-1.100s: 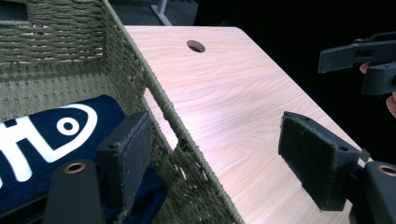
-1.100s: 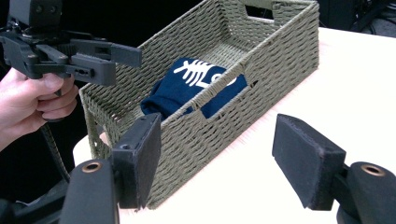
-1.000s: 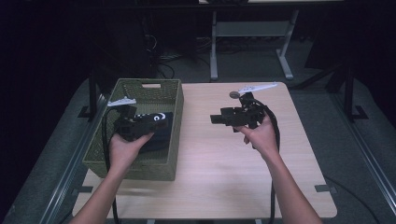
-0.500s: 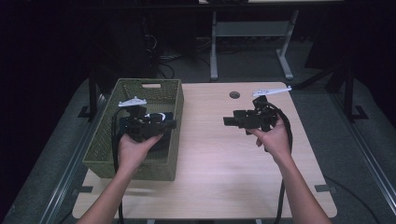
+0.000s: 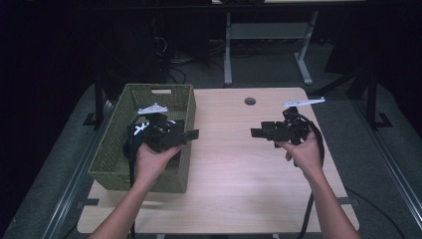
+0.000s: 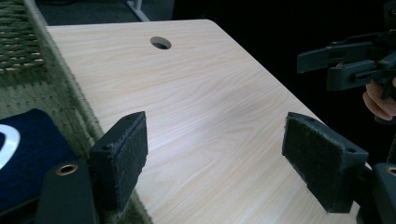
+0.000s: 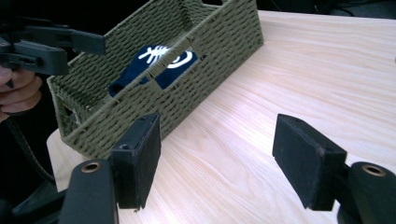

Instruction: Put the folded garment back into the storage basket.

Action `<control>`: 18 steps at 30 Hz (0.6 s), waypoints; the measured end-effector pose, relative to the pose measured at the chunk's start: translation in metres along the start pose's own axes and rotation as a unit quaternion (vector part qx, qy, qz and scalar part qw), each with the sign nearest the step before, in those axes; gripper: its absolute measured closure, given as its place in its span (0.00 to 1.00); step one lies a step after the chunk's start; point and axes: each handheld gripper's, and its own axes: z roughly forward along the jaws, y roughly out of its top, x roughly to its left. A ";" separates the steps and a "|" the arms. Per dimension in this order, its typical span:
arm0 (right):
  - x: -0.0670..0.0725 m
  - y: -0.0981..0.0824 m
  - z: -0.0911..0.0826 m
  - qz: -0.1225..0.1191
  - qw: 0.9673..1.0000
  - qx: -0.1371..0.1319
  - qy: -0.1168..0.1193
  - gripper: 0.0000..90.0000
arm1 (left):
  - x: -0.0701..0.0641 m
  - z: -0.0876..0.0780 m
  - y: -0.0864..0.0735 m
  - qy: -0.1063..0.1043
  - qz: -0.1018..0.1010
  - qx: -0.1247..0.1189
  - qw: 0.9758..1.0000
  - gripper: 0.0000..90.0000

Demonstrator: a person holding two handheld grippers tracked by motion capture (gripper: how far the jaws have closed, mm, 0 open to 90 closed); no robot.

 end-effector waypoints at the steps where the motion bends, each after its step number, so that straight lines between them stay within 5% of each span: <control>1: -0.002 -0.001 -0.001 0.001 1.000 0.000 -0.001 0.36 | -0.001 0.001 0.000 -0.002 0.000 0.001 1.000 0.25; 18: -0.020 -0.023 -0.021 0.020 1.000 -0.005 -0.017 0.36 | -0.021 0.021 -0.005 -0.022 0.011 0.009 1.000 0.24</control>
